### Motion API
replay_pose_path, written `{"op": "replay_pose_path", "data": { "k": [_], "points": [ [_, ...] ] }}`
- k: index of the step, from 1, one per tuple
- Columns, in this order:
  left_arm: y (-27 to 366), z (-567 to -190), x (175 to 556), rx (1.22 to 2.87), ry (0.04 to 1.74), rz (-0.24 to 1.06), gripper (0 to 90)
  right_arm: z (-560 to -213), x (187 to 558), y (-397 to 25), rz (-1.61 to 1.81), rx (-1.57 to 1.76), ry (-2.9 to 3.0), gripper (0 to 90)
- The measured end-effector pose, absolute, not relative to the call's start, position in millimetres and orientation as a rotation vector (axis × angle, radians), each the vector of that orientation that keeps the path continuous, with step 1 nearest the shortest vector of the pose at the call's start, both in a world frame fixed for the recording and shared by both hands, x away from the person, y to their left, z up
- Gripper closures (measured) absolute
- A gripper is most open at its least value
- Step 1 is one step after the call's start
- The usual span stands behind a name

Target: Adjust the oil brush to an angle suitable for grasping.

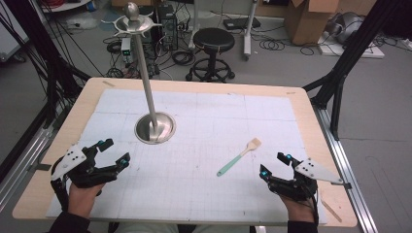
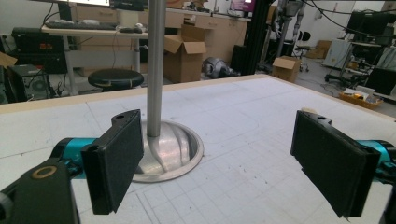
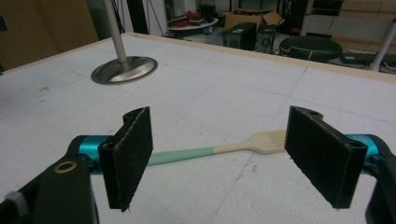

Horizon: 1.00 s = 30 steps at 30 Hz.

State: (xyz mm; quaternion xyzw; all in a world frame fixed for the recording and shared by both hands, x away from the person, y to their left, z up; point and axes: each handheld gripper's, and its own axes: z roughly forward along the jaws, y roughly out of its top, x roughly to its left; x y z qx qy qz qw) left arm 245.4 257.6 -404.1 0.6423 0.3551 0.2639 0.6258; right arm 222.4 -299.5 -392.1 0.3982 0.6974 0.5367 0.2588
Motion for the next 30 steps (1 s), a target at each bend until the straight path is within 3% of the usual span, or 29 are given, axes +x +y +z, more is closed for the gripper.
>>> {"op": "replay_pose_path", "data": {
  "k": [8, 9, 10, 11, 12, 30],
  "points": [
    [257.0, -404.8, 247.1, 1.475, 0.822, 0.605, 17.5, -395.6, 227.4, -289.7, 1.461, 1.074, 1.964, 37.4],
    [257.1, -405.1, 247.2, 1.477, 0.823, 0.605, 17.5, -396.3, 228.5, -288.0, 1.473, 1.069, 1.977, 44.5],
    [257.3, -405.7, 247.2, 1.482, 0.825, 0.605, 17.5, -397.7, 231.1, -284.1, 1.487, 1.043, 2.030, 72.7],
    [257.3, -405.9, 246.9, 1.481, 0.825, 0.605, 17.6, -398.9, 232.9, -281.4, 1.476, 1.022, 2.064, 86.8],
    [257.3, -405.9, 246.9, 1.481, 0.825, 0.605, 17.6, -400.7, 234.8, -277.5, 1.451, 1.022, 2.096, 89.1],
    [263.6, -407.4, 247.2, 1.471, 0.853, 0.603, 18.1, -445.3, 285.3, -212.0, 1.122, 0.971, 2.503, 89.8]
  ]
}}
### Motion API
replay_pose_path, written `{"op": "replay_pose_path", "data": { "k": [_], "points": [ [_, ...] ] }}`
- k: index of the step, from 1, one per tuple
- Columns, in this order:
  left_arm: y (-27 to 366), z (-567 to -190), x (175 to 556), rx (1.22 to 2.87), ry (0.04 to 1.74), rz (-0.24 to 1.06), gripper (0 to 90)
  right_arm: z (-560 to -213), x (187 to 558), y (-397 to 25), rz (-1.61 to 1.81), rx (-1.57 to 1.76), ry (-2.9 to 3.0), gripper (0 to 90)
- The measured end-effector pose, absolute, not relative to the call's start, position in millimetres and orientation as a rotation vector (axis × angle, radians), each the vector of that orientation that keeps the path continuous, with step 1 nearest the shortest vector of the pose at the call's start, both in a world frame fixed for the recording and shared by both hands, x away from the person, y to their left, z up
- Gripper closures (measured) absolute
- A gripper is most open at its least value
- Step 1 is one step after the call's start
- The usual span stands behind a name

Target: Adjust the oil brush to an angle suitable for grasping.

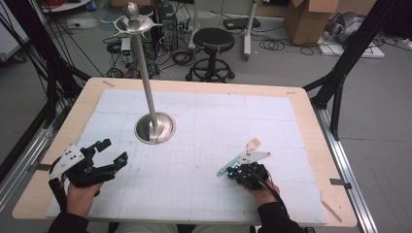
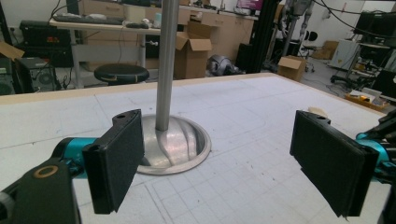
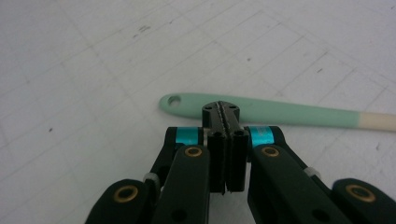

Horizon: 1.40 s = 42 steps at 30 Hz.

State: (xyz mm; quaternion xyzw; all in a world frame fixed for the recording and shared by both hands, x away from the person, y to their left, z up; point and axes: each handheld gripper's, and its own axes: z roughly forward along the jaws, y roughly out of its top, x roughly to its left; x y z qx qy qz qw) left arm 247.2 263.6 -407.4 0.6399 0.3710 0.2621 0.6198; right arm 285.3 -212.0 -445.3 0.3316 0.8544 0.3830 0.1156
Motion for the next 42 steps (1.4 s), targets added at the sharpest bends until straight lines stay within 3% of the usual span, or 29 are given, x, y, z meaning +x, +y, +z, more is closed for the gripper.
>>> {"op": "replay_pose_path", "data": {
  "k": [12, 17, 27, 35, 42],
  "points": [
    [263.2, -409.0, 250.4, 1.479, 0.870, 0.599, 18.5, -434.3, 319.1, -193.1, 1.018, 1.020, 2.440, 89.8],
    [264.2, -409.6, 250.6, 1.480, 0.873, 0.599, 18.5, -417.5, 351.8, -218.0, 1.063, 1.189, 2.275, 89.8],
    [264.5, -411.5, 249.7, 1.486, 0.872, 0.593, 18.6, -436.6, 392.5, -247.3, 0.848, 1.358, 2.250, 89.7],
    [268.6, -410.8, 248.1, 1.471, 0.878, 0.594, 18.9, -433.0, 380.7, -258.1, 0.790, 1.310, 2.302, 89.7],
    [269.4, -409.6, 245.9, 1.465, 0.882, 0.595, 18.9, -434.0, 332.6, -293.5, 0.843, 1.340, 2.309, 89.8]
  ]
}}
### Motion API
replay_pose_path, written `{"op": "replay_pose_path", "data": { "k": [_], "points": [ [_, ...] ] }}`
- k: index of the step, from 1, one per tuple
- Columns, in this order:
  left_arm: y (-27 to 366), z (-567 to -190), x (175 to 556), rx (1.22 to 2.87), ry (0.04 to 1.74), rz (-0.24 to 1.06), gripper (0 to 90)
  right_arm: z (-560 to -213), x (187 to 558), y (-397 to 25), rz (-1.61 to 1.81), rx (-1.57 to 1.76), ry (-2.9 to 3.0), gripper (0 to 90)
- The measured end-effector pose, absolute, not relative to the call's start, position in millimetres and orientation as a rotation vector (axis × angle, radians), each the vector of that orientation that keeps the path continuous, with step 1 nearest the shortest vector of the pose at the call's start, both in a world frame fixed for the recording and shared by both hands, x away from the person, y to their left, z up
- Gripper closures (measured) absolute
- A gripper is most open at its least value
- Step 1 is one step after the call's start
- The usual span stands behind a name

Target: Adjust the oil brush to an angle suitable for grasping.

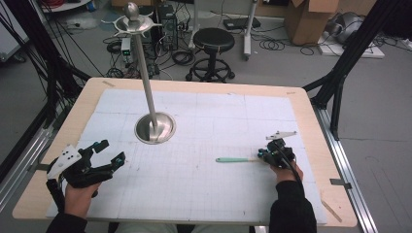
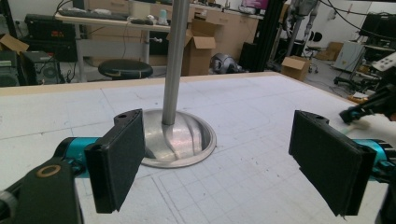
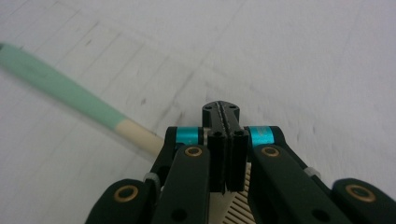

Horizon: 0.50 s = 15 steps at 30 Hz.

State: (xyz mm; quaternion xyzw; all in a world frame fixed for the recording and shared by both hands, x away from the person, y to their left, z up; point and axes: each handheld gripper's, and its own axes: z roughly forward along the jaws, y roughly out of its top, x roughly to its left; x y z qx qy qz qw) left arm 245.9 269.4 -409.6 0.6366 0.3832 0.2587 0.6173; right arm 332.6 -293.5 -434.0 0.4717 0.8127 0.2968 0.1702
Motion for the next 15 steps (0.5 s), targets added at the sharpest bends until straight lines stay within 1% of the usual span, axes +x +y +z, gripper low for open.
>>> {"op": "replay_pose_path", "data": {
  "k": [2, 3, 6, 7, 8, 9, 12, 13, 15],
  "points": [
    [269.0, -409.4, 245.7, 1.466, 0.880, 0.596, 19.0, -434.0, 326.5, -296.5, 0.843, 1.323, 2.317, 89.7],
    [268.7, -409.4, 245.8, 1.468, 0.878, 0.597, 19.0, -433.6, 314.6, -300.2, 0.847, 1.313, 2.332, 89.7],
    [268.0, -409.6, 246.2, 1.472, 0.879, 0.595, 19.0, -433.7, 303.7, -303.2, 0.855, 1.291, 2.343, 89.7],
    [267.9, -409.6, 246.3, 1.470, 0.880, 0.594, 19.0, -434.3, 292.5, -304.6, 0.874, 1.294, 2.345, 89.7],
    [267.6, -409.5, 246.5, 1.468, 0.879, 0.595, 19.0, -434.3, 292.5, -304.6, 0.874, 1.294, 2.345, 89.7],
    [267.5, -409.5, 246.7, 1.470, 0.878, 0.595, 19.0, -434.9, 281.6, -305.3, 0.898, 1.282, 2.359, 89.7],
    [266.6, -409.6, 247.1, 1.470, 0.877, 0.591, 19.0, -434.5, 273.7, -304.1, 0.899, 1.263, 2.374, 89.7],
    [265.9, -409.6, 247.2, 1.470, 0.877, 0.590, 19.0, -434.4, 264.1, -301.4, 0.906, 1.241, 2.389, 89.7],
    [265.0, -409.7, 247.4, 1.473, 0.874, 0.590, 18.9, -434.7, 261.4, -300.8, 0.912, 1.235, 2.390, 89.7]
  ]
}}
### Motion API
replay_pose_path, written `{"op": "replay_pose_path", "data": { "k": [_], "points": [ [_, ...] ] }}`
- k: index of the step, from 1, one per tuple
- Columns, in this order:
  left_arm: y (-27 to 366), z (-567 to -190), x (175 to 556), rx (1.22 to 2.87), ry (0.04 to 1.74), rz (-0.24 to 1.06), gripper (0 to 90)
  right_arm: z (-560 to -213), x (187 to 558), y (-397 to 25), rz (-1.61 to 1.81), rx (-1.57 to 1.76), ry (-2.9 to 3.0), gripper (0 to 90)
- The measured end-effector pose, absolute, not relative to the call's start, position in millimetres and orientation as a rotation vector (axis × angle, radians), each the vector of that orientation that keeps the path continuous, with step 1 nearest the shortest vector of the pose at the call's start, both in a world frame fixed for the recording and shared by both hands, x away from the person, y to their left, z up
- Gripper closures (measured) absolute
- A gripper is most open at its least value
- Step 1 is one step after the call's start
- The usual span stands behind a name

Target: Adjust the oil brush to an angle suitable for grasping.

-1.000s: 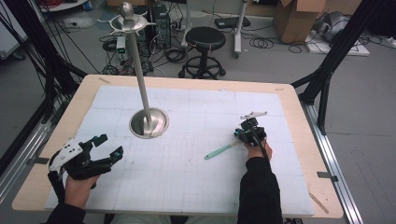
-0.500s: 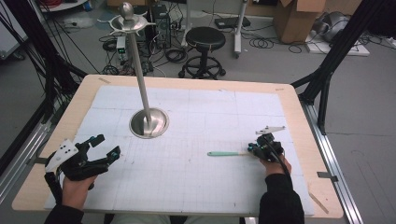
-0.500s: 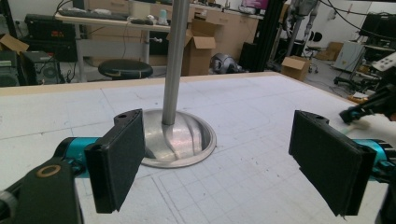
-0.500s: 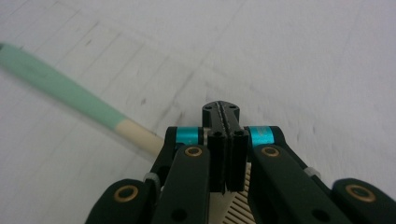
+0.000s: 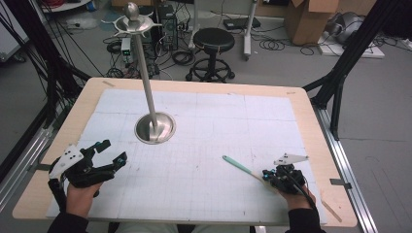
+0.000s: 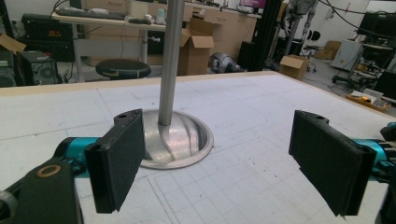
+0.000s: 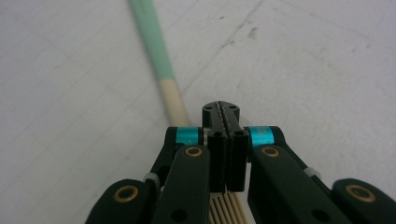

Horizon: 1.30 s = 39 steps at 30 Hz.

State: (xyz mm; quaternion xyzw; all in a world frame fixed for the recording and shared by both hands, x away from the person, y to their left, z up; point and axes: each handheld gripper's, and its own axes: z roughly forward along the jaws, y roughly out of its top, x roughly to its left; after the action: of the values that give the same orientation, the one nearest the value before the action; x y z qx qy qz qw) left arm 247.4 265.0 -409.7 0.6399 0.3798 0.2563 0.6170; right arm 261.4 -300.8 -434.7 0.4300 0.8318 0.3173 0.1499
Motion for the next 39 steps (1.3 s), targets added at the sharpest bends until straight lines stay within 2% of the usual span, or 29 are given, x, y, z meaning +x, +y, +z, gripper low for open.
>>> {"op": "replay_pose_path", "data": {
  "k": [8, 9, 10, 12, 13, 15, 16, 17, 20, 26, 39],
  "points": [
    [264.1, -409.9, 248.2, 1.472, 0.870, 0.584, 18.9, -429.7, 246.2, -300.7, 1.036, 1.199, 2.341, 88.6],
    [264.0, -409.9, 248.1, 1.472, 0.869, 0.580, 19.0, -425.2, 244.4, -300.9, 1.102, 1.197, 2.297, 83.3],
    [264.0, -409.9, 248.1, 1.471, 0.869, 0.579, 19.0, -417.3, 241.5, -301.7, 1.188, 1.197, 2.227, 72.0],
    [264.1, -410.0, 248.2, 1.471, 0.866, 0.574, 19.0, -408.2, 237.7, -301.9, 1.280, 1.203, 2.124, 57.6],
    [264.2, -410.0, 248.3, 1.474, 0.863, 0.570, 19.0, -408.2, 237.7, -301.9, 1.280, 1.203, 2.124, 57.6],
    [264.3, -409.8, 248.1, 1.469, 0.857, 0.559, 19.0, -395.1, 229.7, -305.1, 1.389, 1.177, 1.962, 39.2],
    [264.4, -409.6, 248.0, 1.464, 0.853, 0.548, 19.3, -392.1, 226.2, -307.3, 1.420, 1.157, 1.919, 33.4],
    [264.6, -409.3, 247.9, 1.459, 0.847, 0.535, 19.3, -392.1, 226.2, -307.3, 1.420, 1.157, 1.919, 33.4],
    [263.9, -408.9, 247.7, 1.457, 0.830, 0.511, 19.4, -389.1, 215.9, -313.7, 1.456, 1.129, 1.829, 18.1],
    [261.6, -408.1, 247.6, 1.453, 0.820, 0.517, 17.0, -385.9, 206.7, -320.6, 1.454, 1.097, 1.833, 16.1],
    [258.5, -409.5, 246.4, 1.487, 0.823, 0.521, 17.3, -390.5, 211.7, -316.0, 1.454, 1.097, 1.900, 16.1]
  ]
}}
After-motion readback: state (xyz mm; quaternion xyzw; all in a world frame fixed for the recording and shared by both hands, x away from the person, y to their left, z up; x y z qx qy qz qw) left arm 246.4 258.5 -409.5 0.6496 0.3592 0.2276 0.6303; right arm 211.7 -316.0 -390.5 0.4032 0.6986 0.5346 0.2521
